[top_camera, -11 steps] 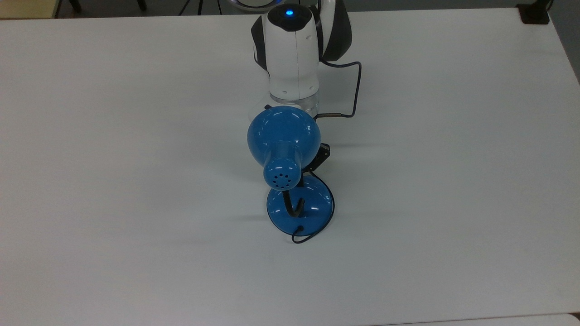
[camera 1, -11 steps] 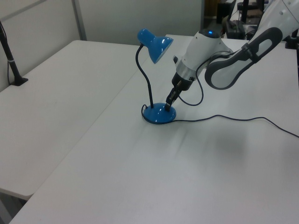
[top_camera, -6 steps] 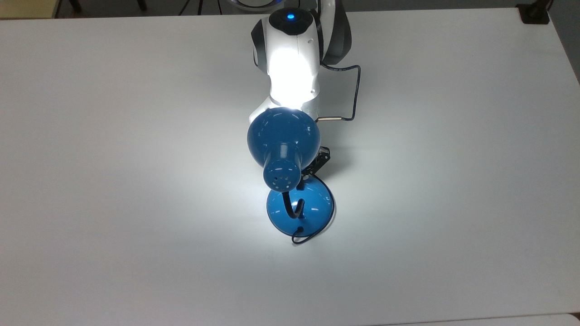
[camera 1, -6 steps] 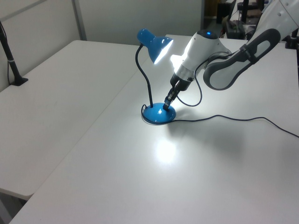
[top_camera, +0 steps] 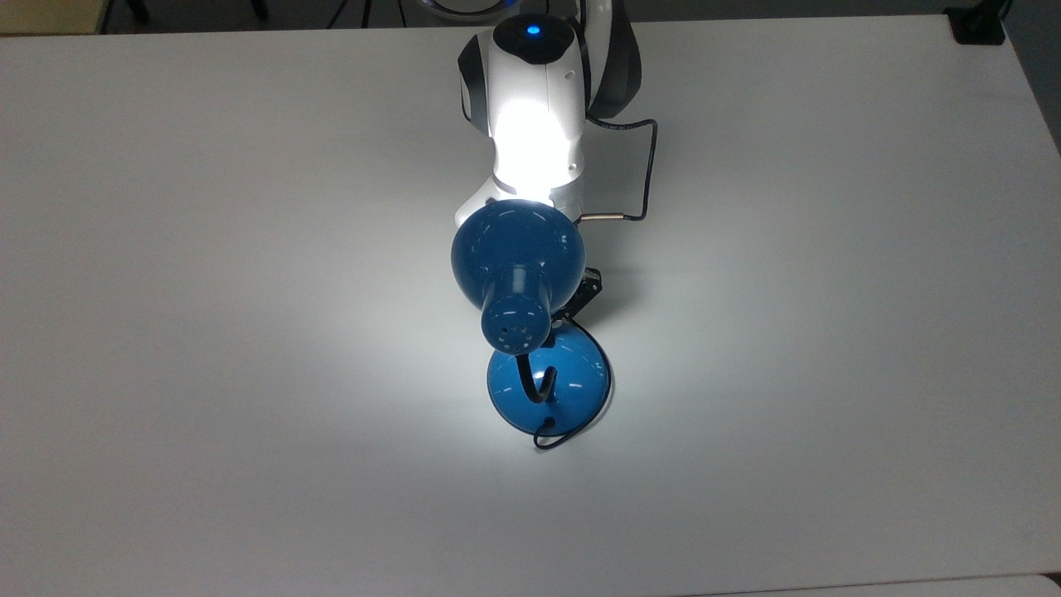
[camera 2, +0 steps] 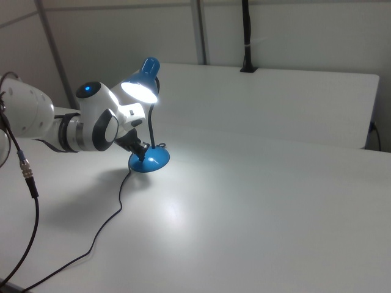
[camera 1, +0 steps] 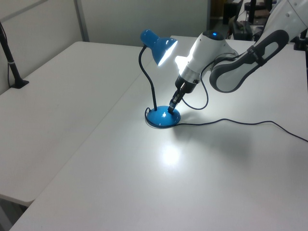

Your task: Turn on the lamp

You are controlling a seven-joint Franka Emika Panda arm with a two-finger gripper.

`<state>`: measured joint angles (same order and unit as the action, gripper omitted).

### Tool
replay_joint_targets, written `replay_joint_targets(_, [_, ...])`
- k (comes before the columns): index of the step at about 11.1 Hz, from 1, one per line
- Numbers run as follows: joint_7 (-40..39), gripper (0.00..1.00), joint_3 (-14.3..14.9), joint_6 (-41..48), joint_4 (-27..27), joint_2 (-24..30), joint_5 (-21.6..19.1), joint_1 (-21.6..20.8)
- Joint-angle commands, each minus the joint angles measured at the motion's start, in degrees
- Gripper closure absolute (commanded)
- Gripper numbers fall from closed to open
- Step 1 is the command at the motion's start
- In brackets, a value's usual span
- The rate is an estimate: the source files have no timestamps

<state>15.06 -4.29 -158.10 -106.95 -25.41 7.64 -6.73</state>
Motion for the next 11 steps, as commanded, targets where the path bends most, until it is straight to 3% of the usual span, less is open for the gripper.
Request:
replay_joint_targets(1, [0.7,1.00,0.0,15.1,-7.3,11.7,1.1,-0.5])
replay_joint_targets(4, [-1.4,1.00,-0.2,30.7,-6.7,19.2,1.0,-0.6])
replay_joint_targets(7, [-2.0,1.00,-0.2,46.2,-2.0,24.8,0.2,-0.2])
replay_joint_targets(9, [-3.3,0.84,0.7,53.1,3.6,25.1,-1.5,0.6])
replay_joint_targets(10, [-4.3,0.53,0.7,55.1,5.9,25.1,-3.4,2.4])
replay_joint_targets(11, [-5.0,0.37,0.7,56.6,7.2,25.2,-5.2,3.8])
